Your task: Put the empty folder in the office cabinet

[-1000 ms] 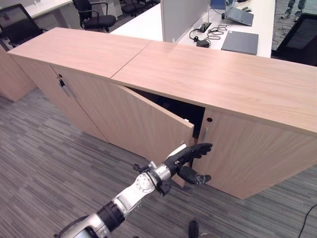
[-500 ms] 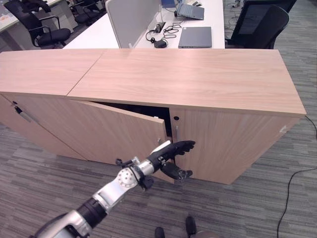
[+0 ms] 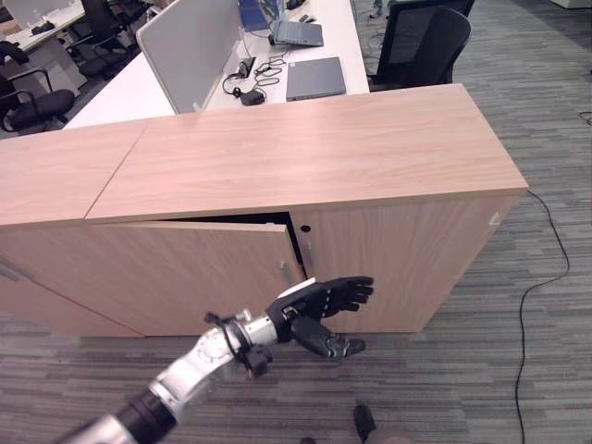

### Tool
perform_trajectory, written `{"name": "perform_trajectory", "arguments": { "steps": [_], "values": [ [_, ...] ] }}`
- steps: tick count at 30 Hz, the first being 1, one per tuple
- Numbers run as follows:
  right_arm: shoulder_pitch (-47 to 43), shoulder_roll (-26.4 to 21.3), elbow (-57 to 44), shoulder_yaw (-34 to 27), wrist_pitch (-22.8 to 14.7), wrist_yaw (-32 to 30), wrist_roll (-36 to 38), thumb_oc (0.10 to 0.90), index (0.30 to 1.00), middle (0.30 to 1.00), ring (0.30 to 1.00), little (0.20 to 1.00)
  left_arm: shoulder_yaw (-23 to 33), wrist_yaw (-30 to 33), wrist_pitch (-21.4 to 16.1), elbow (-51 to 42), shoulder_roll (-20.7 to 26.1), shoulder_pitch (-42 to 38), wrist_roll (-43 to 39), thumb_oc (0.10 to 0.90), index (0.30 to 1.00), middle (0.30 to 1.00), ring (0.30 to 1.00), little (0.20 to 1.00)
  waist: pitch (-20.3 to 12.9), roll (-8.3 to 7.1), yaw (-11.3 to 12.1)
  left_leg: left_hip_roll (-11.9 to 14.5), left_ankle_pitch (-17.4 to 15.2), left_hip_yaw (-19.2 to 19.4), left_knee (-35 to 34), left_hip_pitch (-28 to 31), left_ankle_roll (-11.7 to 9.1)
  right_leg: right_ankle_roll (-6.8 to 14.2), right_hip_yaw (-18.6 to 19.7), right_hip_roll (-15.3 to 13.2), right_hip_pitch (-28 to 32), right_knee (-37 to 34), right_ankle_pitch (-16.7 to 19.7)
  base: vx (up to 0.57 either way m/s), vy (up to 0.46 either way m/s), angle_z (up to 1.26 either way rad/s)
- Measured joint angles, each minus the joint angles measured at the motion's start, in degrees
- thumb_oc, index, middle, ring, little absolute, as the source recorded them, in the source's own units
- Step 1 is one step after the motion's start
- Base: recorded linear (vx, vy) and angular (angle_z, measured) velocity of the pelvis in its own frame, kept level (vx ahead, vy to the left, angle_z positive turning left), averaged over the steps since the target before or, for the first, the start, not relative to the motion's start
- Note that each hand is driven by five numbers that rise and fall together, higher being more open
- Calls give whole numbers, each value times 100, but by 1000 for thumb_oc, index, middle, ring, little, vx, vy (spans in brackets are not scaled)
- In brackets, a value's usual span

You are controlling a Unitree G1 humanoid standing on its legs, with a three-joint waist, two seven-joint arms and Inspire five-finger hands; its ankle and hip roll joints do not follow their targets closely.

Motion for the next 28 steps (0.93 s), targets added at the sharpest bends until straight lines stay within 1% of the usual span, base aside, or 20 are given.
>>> {"name": "perform_trajectory", "arguments": {
  "steps": [1,2,3,4,5,6,8,9,10,11,12,14,15,16,18,19,20,21,23,28],
  "values": [
    [-1,13,-65,-1,-8,-5,0,800,900,900,900,900,12,109,91,197,-59,27,1,800,900,900,900,900,-10,-18,-1,5,0,1,0,-1,0,-1,-6,4,0,-18,-1,-11,29,-5],
    [-76,58,-163,-7,-11,-44,1,800,900,900,900,900,133,242,156,576,-159,295,32,800,900,900,900,900,-35,-64,70,13,-16,-20,-1,-26,-8,7,0,20,6,11,8,-9,1,-4],
    [-109,61,-166,-7,-5,-63,1,800,900,900,900,900,332,249,143,796,-272,365,26,800,900,900,900,900,-49,-68,85,19,-17,-4,1,-8,-9,6,10,24,-7,8,9,0,0,0],
    [-197,5,-151,-65,0,-71,-30,800,900,900,900,900,594,396,157,1361,-565,617,52,800,900,900,900,900,-86,-143,176,24,-28,-30,0,-25,-22,8,-11,28,18,13,0,0,-30,0],
    [-225,-112,-76,-198,-30,65,7,800,900,900,900,900,870,478,174,1761,-820,704,58,800,900,900,900,900,-165,-60,224,20,-29,-19,25,-7,-16,5,-3,24,-1,11,-4,10,-28,8],
    [-272,-223,-36,-224,13,-15,48,800,900,900,900,900,1087,732,195,2347,-1017,782,151,800,900,900,900,900,-207,-84,305,11,-41,-47,0,-18,-3,15,-21,13,5,-5,-16,7,-14,9],
    [-422,-341,-91,-237,69,-171,115,800,900,900,900,900,1259,894,216,3174,-1116,842,560,800,900,900,900,900,-244,-183,450,8,-52,-118,-1,-36,-5,5,-64,6,16,-28,-35,67,-30,18],
    [-496,-415,-108,-239,98,-168,238,800,900,900,900,900,1567,851,97,4107,-1258,700,985,800,900,900,900,900,-300,-218,511,13,-48,-162,2,-31,-25,10,-146,5,54,-28,-36,79,-32,26],
    [-520,-407,-96,-244,80,-171,297,800,900,900,900,900,1780,1102,236,4785,-1368,583,1266,800,900,900,900,900,-372,-336,505,15,-30,-218,0,-32,-21,-18,-166,5,54,-29,-62,38,-28,29],
    [-585,-369,-98,-243,57,-181,354,800,900,900,900,900,1796,1267,263,5190,-1325,605,1635,800,900,900,900,900,-437,-428,546,18,-27,-282,2,-44,-20,-32,-218,9,54,-29,-79,43,-39,29],
    [-623,-322,-114,-245,36,-206,423,800,900,900,900,900,1751,1393,344,5230,-1251,723,1896,800,900,900,900,900,-492,-527,633,23,-14,-298,1,-85,-29,-41,-239,11,38,-28,-87,34,-35,20],
    [-724,-202,-83,-245,53,-306,503,800,900,900,900,900,1619,1713,210,5494,-1258,762,2727,800,900,900,900,900,-567,-630,752,10,18,-373,11,-137,-8,-41,-326,-10,13,-28,-87,19,-14,22],
    [-722,-172,-69,-210,46,-346,498,800,900,900,900,900,1555,1785,211,5520,-1265,801,3012,800,900,900,900,900,-589,-663,801,-5,19,-429,23,-153,-3,-41,-346,-23,20,-28,-100,23,-4,25],
    [-727,-175,-64,-190,52,-362,500,800,900,900,900,900,1576,1770,197,5611,-1293,786,3077,800,900,900,900,900,-592,-666,821,-18,21,-448,22,-153,6,-35,-371,-40,33,-27,-106,26,-2,16],
    [-740,-178,-52,-201,61,-374,504,800,900,900,900,900,1784,1688,183,5770,-1311,832,3045,800,900,900,900,900,-600,-664,838,-32,9,-452,1,-145,34,-22,-453,-70,75,-28,-112,30,-2,4],
    [-718,-174,-60,-243,58,-376,508,800,900,900,900,900,2098,1644,217,5908,-1335,796,2958,800,900,900,900,900,-627,-671,807,-40,5,-462,5,-131,40,-18,-465,-75,83,-28,-117,39,0,3],
    [-704,-175,-57,-245,59,-376,508,800,900,900,900,900,2116,1661,228,5935,-1317,806,2934,800,900,900,900,900,-640,-670,805,-41,4,-468,2,-134,42,-21,-468,-77,85,-28,-119,51,-3,5],
    [-662,-162,-54,-317,71,-370,522,800,900,900,900,900,2464,1603,216,6053,-1309,822,2890,800,900,900,900,900,-696,-656,818,-43,-2,-486,2,-134,51,-31,-481,-82,97,-29,-113,0,0,0],
    [-604,-162,-54,-331,93,-371,555,800,900,900,900,900,2674,1614,212,6159,-1302,840,2709,800,900,900,900,900,-753,-627,831,-46,-5,-490,4,-129,56,-51,-483,-82,100,-29,-107,0,0,0],
    [-580,-152,-45,-328,178,-372,554,800,900,900,900,900,2767,1608,239,6455,-1318,809,2729,800,900,900,900,900,-801,-614,917,-44,-1,-507,3,-127,52,-49,-488,-78,98,-30,-109,0,0,0]
  ]
}}
